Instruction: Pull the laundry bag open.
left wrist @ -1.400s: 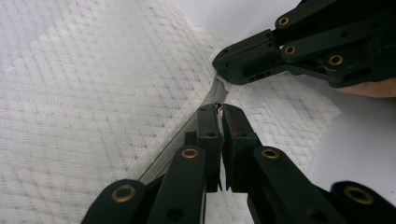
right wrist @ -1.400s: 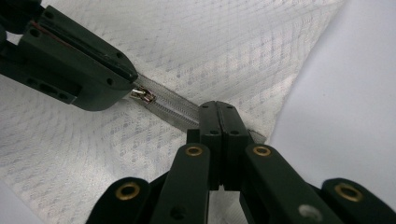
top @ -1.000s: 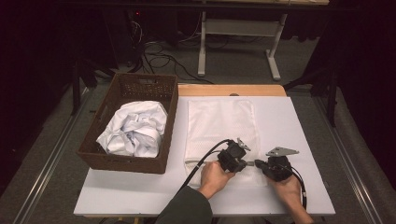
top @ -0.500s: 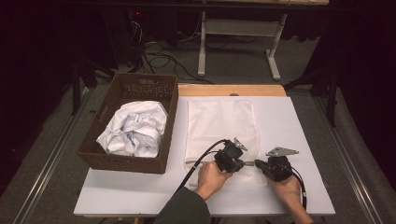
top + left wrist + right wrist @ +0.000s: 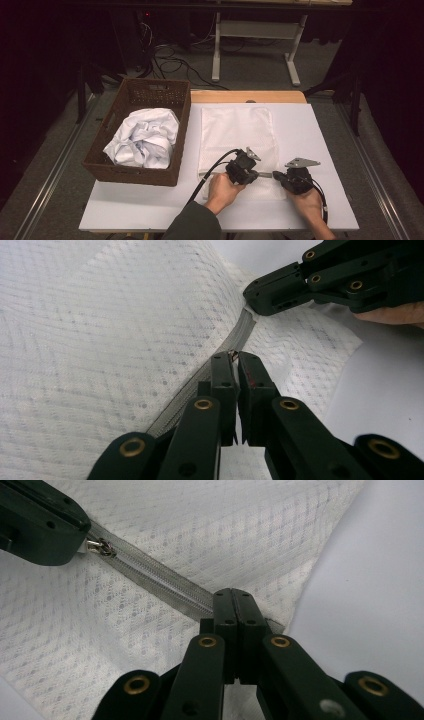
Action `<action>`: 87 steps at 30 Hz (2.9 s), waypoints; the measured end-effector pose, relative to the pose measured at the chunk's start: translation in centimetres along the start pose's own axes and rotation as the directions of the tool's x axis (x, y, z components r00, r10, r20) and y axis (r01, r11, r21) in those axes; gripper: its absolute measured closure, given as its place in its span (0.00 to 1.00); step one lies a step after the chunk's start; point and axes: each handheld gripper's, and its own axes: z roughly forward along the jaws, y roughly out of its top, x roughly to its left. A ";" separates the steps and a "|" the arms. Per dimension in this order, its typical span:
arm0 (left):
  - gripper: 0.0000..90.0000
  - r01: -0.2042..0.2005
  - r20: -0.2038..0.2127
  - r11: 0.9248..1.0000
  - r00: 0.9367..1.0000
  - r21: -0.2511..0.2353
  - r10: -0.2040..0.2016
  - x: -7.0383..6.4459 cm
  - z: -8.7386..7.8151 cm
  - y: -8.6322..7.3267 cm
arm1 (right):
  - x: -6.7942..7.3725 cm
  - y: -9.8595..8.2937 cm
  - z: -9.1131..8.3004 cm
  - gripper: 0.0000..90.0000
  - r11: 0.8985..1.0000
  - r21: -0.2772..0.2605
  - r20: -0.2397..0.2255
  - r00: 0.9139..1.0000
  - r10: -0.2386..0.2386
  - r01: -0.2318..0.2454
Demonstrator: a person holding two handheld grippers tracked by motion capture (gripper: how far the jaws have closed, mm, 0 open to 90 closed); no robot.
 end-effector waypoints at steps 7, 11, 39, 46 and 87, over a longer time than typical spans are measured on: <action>0.96 0.003 -0.002 1.000 1.000 -0.006 -0.003 0.1 -0.4 -0.2 | 0.0 0.0 0.0 1.00 1.000 -0.002 0.000 1.000 0.000 0.000; 0.96 0.005 0.002 1.000 1.000 -0.006 -0.005 0.2 -0.5 -0.3 | 0.0 0.0 0.0 1.00 1.000 -0.001 0.000 1.000 0.002 -0.002; 0.96 0.027 0.001 0.999 1.000 -0.023 -0.027 0.9 -1.6 -1.2 | 0.0 0.0 0.0 1.00 1.000 0.002 -0.003 1.000 0.009 -0.009; 0.96 0.033 0.001 0.999 0.999 -0.028 -0.033 1.1 -2.1 -1.6 | 0.0 0.0 0.0 1.00 1.000 0.002 -0.002 1.000 0.004 -0.004; 0.96 0.065 0.002 0.997 0.998 -0.042 -0.065 2.2 -3.6 -2.8 | -0.1 0.0 0.0 1.00 1.000 0.002 -0.007 1.000 0.015 -0.015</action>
